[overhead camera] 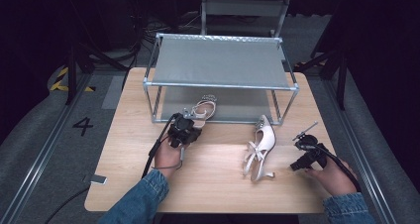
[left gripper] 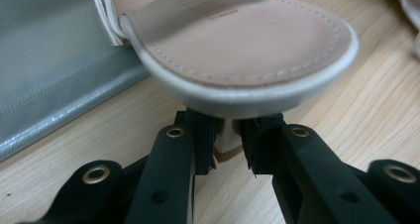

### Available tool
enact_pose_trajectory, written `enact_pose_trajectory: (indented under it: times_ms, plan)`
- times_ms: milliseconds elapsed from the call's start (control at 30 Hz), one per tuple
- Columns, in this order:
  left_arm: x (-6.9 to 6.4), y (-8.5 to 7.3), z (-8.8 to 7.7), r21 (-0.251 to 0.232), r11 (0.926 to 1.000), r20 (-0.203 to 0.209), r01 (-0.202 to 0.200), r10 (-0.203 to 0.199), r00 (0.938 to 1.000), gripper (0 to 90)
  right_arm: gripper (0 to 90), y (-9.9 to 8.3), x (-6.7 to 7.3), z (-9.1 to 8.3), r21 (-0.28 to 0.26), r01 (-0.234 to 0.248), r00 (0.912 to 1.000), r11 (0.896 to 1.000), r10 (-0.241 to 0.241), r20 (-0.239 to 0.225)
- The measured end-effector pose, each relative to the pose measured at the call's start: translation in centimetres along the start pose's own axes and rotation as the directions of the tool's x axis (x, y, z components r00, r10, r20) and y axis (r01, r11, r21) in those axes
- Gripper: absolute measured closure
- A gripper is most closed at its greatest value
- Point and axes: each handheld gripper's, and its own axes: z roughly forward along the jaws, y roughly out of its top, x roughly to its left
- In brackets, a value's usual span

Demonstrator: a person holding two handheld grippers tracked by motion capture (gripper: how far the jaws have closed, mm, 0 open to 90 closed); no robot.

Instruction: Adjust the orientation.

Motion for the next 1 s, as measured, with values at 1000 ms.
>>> enact_pose_trajectory:
  times_ms: [1000]
  plan:
    - [-0.6,6.6,5.0,-0.024,0.9955,0.022,0.092,-0.091,0.9956,76.2,42.7,-0.7,-0.2,-0.4,-0.007,-0.013,0.9999,1.000,0.013,-0.011]
